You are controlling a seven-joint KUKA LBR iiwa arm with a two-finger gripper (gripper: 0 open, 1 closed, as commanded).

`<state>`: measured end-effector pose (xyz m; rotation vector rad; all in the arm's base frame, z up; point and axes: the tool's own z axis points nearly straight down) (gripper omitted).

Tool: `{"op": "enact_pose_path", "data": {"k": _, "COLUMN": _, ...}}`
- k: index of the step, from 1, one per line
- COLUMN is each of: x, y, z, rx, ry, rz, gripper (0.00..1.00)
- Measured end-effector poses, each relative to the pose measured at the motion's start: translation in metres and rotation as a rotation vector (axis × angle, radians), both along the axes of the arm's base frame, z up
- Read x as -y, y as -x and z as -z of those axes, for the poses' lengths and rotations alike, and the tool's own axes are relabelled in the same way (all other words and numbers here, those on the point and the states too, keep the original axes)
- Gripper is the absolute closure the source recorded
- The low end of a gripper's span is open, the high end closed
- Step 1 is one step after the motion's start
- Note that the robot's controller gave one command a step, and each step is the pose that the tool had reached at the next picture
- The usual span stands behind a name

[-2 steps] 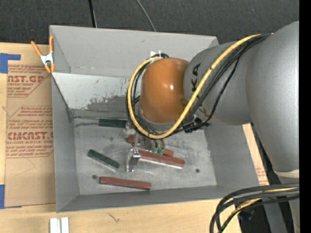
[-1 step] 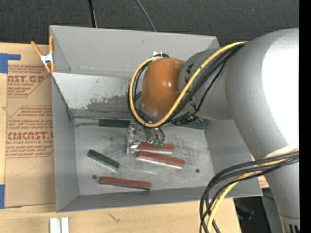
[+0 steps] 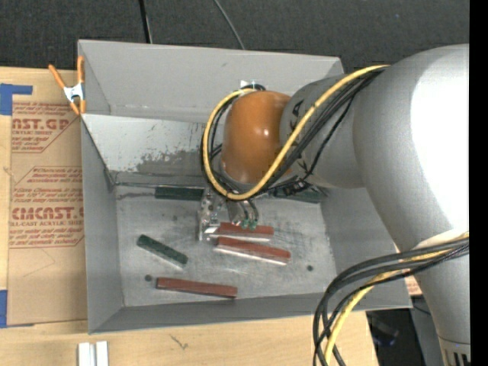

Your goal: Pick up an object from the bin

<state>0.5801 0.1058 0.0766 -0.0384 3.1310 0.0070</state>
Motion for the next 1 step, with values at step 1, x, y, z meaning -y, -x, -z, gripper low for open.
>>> {"op": "enact_pose_path", "data": {"k": 1, "x": 0.0443, "y": 0.011, "z": -0.1602, "rx": -0.004, "ry": 0.004, "rz": -0.04, "gripper": 1.0}}
